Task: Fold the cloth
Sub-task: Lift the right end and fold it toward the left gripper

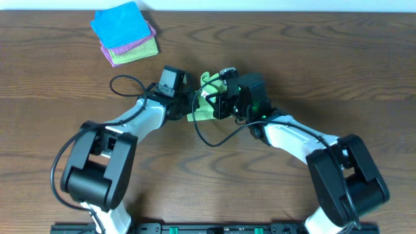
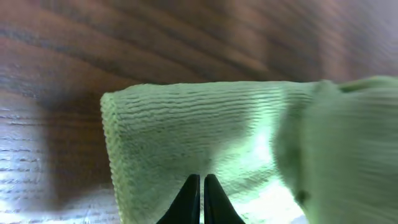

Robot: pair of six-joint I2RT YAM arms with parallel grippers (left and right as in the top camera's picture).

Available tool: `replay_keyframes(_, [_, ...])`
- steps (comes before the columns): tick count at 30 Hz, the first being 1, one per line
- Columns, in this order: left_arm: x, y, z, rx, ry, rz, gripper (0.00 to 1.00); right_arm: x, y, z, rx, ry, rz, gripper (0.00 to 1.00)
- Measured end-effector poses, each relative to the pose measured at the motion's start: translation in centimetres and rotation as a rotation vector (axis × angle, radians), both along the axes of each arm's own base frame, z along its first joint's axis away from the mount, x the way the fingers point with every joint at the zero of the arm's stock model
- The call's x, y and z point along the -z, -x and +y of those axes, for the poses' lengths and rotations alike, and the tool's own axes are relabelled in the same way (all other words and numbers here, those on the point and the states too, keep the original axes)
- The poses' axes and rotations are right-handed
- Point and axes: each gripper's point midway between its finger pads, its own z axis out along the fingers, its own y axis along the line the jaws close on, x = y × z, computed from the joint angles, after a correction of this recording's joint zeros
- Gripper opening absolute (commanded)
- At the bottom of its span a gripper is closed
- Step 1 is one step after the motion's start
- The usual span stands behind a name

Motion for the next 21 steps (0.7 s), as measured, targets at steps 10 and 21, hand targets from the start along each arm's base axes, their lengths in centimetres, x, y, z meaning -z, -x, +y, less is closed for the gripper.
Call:
replay_keyframes(10, [-5.3,-0.2,3.7,-0.022,-0.057,-0.089,0.06,1.5,0.6,0.6,-0.024,0.026,0.016,0.01])
replay_keyframes(21, [-6.5,-0.4,6.6,-0.077,-0.106,-0.104,0.06,2.0,1.4,1.9,-0.051,0.062,-0.010,0.11])
